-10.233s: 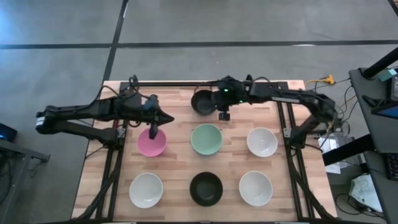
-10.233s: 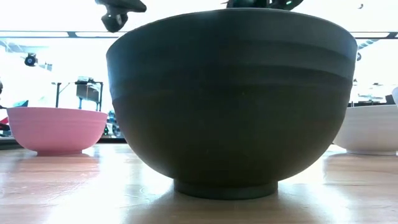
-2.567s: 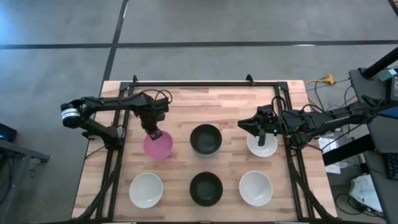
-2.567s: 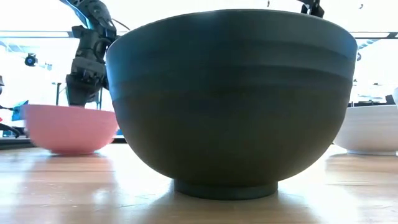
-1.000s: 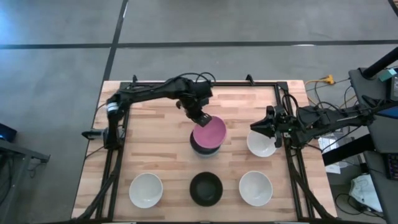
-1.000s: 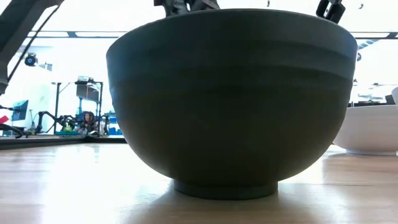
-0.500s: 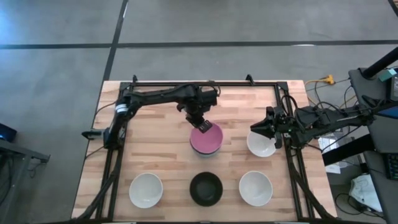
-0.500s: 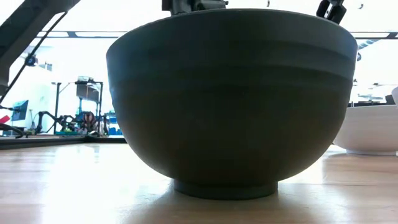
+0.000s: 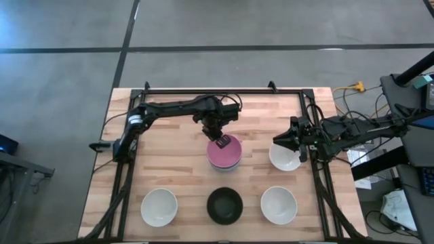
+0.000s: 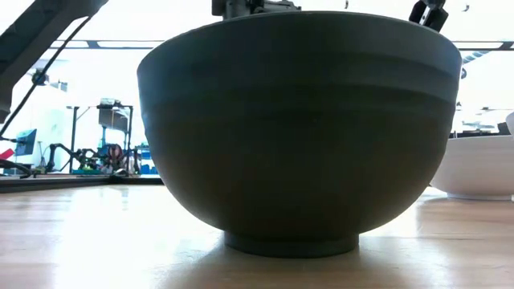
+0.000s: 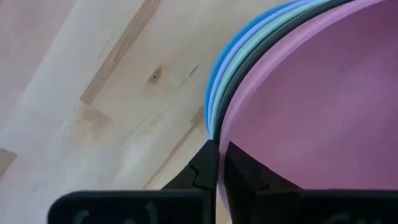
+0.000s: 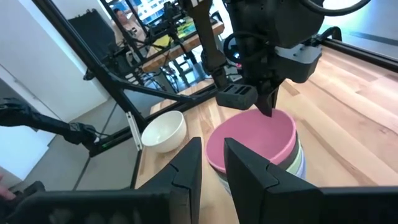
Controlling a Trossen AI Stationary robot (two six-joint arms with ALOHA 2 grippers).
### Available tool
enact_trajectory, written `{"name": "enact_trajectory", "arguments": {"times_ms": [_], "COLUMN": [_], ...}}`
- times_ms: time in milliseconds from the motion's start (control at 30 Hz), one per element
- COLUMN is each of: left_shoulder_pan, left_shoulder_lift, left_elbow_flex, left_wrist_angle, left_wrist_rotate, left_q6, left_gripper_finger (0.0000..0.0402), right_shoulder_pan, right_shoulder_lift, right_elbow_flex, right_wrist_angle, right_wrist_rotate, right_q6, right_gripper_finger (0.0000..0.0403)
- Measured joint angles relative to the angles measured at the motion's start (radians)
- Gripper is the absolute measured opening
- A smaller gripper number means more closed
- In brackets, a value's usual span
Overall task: Nest bowls inside each other
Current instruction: Stack the pink bowl on top of the top black bowl, then stack the top white bowl on top of the pink bowl
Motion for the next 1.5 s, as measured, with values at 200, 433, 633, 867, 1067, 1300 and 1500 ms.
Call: {"name": "enact_trajectory", "arguments": {"times_ms": [200,433,633,867,1067,1300,1500], "left_shoulder_pan": [0.0,-0.001,-0.001,-0.038,-0.113,-0.214,-0.226], "left_shoulder_lift": [0.006,0.002,-0.022,-0.155,-0.317,-0.608,-0.863], "left_elbow_flex": [0.001,0.046,0.107,0.081,-0.036,-0.341,-0.648], "left_wrist_angle": [0.005,0.004,0.0,-0.027,0.057,0.51,0.769], "left_wrist_rotate": [-0.001,-0.005,-0.017,-0.081,-0.159,-0.199,-0.2], "left_q6": [0.033,0.065,0.071,0.152,0.303,0.378,0.284], "left_gripper_finger": [0.0013,0.0079,0.0129,0.0133,0.0134,0.0134,0.0134], "right_shoulder_pan": [0.0,0.0,0.0,0.003,0.045,0.082,0.082], "right_shoulder_lift": [0.0,0.0,0.0,0.005,0.023,0.146,0.317], "right_elbow_flex": [0.0,-0.001,-0.001,-0.007,-0.094,-0.155,-0.065], "right_wrist_angle": [0.0,0.0,-0.001,-0.148,-0.224,-0.253,-0.323], "right_wrist_rotate": [0.0,0.0,0.0,-0.04,-0.136,-0.13,-0.113], "right_q6": [0.0,0.003,0.003,0.091,0.289,0.45,0.428], "right_gripper_finger": [0.0063,0.0063,0.0063,0.0063,0.0063,0.0063,0.0063]}}
